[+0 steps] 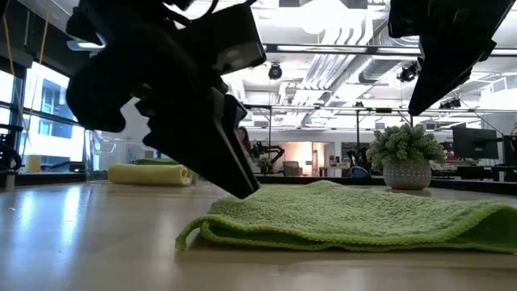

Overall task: Roll microfiber towels into tight, uniform cylinder then place into a basket
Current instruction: Roll the light green microfiber cloth

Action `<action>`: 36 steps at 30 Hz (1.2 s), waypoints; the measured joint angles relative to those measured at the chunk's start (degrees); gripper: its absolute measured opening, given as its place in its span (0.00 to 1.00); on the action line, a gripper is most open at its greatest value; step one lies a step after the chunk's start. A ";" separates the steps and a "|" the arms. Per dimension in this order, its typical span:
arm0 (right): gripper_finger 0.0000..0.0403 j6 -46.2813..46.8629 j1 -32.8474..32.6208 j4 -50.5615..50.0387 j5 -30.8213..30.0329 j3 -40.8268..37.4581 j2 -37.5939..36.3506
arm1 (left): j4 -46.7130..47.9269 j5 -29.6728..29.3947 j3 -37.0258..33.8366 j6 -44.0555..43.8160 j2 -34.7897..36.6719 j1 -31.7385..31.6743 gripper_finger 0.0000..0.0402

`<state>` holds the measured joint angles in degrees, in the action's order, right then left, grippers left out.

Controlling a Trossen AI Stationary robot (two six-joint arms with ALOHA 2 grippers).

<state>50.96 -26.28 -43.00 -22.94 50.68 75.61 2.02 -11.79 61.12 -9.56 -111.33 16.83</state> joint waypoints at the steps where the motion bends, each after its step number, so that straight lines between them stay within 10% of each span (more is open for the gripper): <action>1: 0.23 0.00 0.00 0.00 0.00 0.00 0.00 | 0.00 0.01 0.00 -0.54 0.00 0.28 0.29; 25: 0.23 -0.02 0.57 17.54 -0.81 0.00 0.02 | 1.93 -0.40 0.00 -11.31 0.11 6.18 0.29; 36: 0.23 -1.92 -1.04 19.33 5.91 -0.02 2.36 | -1.59 -3.17 0.02 -0.54 0.15 10.27 0.29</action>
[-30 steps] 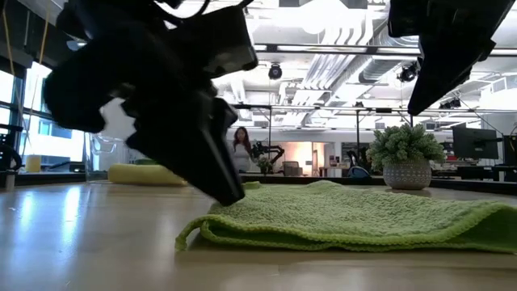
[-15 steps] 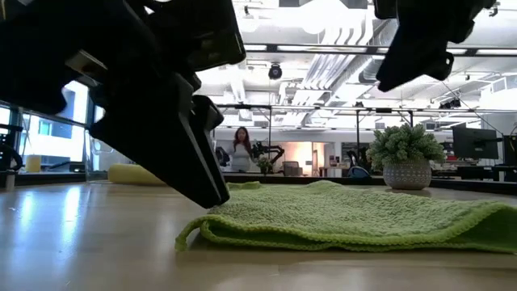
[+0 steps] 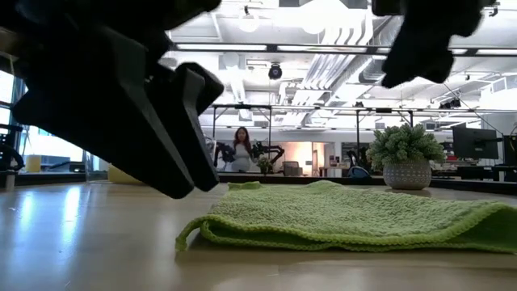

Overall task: Roll microfiber towels into tight, uniform cylinder then place into a basket
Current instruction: Roll the light green microfiber cloth

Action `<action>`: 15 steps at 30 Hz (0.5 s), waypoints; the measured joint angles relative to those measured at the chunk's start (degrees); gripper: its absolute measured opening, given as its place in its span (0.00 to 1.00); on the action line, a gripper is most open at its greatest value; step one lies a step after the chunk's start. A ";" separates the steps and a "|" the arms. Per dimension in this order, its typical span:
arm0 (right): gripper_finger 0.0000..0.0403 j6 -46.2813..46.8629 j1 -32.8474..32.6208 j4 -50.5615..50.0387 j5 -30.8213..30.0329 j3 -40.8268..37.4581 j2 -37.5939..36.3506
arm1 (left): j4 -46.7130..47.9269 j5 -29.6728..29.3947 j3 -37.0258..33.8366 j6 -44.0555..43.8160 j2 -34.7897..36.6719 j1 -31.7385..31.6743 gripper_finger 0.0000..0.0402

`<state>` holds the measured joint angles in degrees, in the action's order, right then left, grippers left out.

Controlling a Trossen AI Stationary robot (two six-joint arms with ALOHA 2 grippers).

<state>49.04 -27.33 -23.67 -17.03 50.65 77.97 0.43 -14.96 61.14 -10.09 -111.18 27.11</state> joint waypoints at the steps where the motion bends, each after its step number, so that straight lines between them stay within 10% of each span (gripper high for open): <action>1: 0.23 -0.63 -0.79 1.02 1.16 0.02 0.79 | -0.40 -0.63 0.00 0.90 0.00 0.38 0.29; 9: 0.32 -3.57 -7.85 3.76 2.52 0.00 5.75 | -1.94 -2.37 0.04 6.72 0.04 2.43 0.34; 15: 0.41 -22.13 -13.17 12.49 2.51 0.00 11.05 | -2.60 -2.59 0.04 13.22 -1.14 2.10 0.39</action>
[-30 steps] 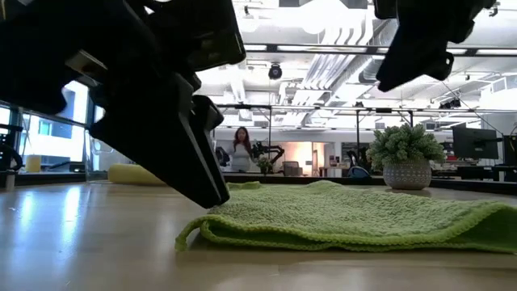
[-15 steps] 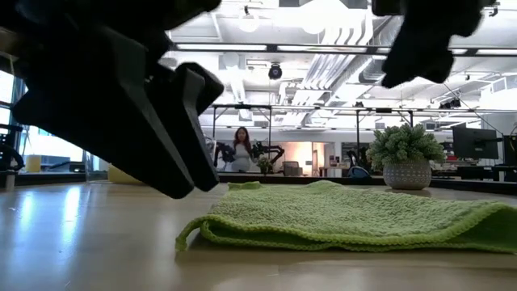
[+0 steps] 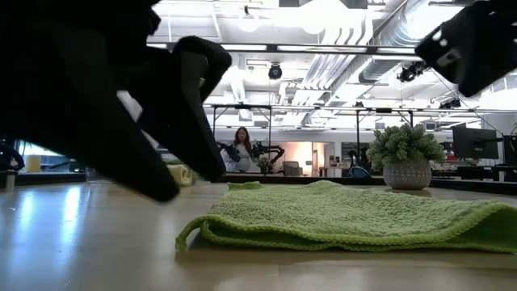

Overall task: Roll microfiber towels into tight, uniform cylinder then place into a basket
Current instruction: Roll the light green microfiber cloth

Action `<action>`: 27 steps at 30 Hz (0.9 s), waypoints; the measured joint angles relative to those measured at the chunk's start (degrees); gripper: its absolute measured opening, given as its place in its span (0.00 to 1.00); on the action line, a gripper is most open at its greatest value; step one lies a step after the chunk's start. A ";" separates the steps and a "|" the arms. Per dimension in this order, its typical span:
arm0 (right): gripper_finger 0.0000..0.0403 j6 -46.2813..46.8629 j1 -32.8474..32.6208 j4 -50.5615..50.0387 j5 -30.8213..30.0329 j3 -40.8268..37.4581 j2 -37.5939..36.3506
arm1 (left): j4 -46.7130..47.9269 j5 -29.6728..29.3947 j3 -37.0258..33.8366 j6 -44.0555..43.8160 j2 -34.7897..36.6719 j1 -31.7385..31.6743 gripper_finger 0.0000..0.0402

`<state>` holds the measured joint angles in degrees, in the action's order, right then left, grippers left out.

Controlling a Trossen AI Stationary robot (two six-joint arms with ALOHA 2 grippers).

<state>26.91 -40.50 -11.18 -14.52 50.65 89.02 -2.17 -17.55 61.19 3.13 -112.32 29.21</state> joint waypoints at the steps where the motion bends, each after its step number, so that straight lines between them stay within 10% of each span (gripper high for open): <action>1: 0.42 -4.39 -0.62 1.73 0.00 0.00 1.23 | -0.86 -0.24 0.00 1.51 -0.72 0.00 0.39; 6: 0.42 -19.69 -2.48 4.63 -1.67 1.24 6.34 | -3.25 -1.20 0.02 6.47 -3.17 0.13 0.39; 27: 0.42 -28.45 -1.87 4.88 -6.76 5.22 16.35 | -5.54 1.99 0.02 -4.50 -4.08 -1.76 0.39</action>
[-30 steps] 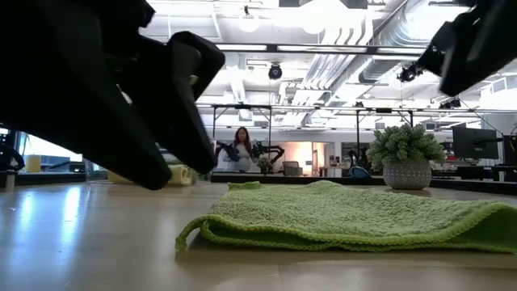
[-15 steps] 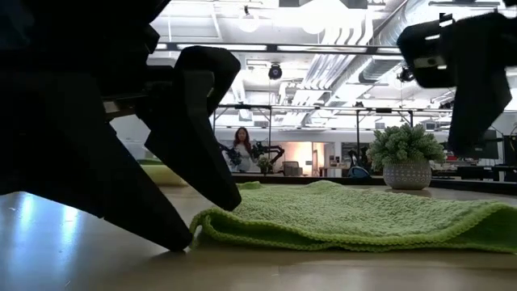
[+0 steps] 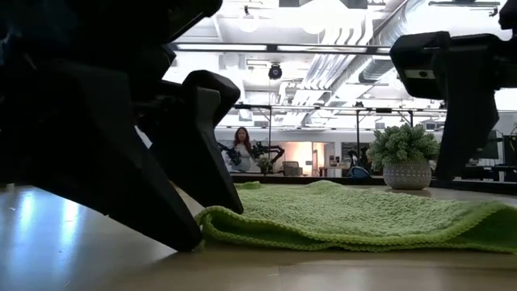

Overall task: Roll microfiber towels into tight, uniform cylinder then place into a basket
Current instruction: Roll the light green microfiber cloth

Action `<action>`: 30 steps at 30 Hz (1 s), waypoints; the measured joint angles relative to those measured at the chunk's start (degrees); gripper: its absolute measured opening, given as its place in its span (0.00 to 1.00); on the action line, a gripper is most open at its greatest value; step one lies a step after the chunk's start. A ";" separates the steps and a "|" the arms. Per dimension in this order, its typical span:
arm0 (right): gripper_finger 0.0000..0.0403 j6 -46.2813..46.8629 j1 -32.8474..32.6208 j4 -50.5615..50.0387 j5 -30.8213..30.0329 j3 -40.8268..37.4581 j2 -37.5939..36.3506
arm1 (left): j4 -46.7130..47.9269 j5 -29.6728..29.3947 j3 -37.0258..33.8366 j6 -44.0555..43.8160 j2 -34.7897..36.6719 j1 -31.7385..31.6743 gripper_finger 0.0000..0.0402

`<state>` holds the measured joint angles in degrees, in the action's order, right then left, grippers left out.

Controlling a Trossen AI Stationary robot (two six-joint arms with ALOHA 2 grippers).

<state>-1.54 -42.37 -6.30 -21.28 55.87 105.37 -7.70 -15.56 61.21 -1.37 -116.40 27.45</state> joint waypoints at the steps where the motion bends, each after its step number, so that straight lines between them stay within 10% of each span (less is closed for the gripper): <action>1: 0.42 -0.15 0.00 0.37 0.04 0.00 0.31 | -0.01 0.14 0.00 -0.12 0.00 -0.03 0.39; 13: 0.39 1.52 0.00 0.79 0.21 0.00 2.40 | -0.24 -0.01 -0.04 -6.18 -0.11 0.16 0.39; 30: 0.01 22.92 1.95 0.86 2.75 -0.46 2.44 | -1.17 -9.26 1.88 -5.98 -0.17 3.43 0.39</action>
<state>21.38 -40.42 -5.44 -18.53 55.42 107.81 -8.87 -24.83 63.09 -7.36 -116.57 30.88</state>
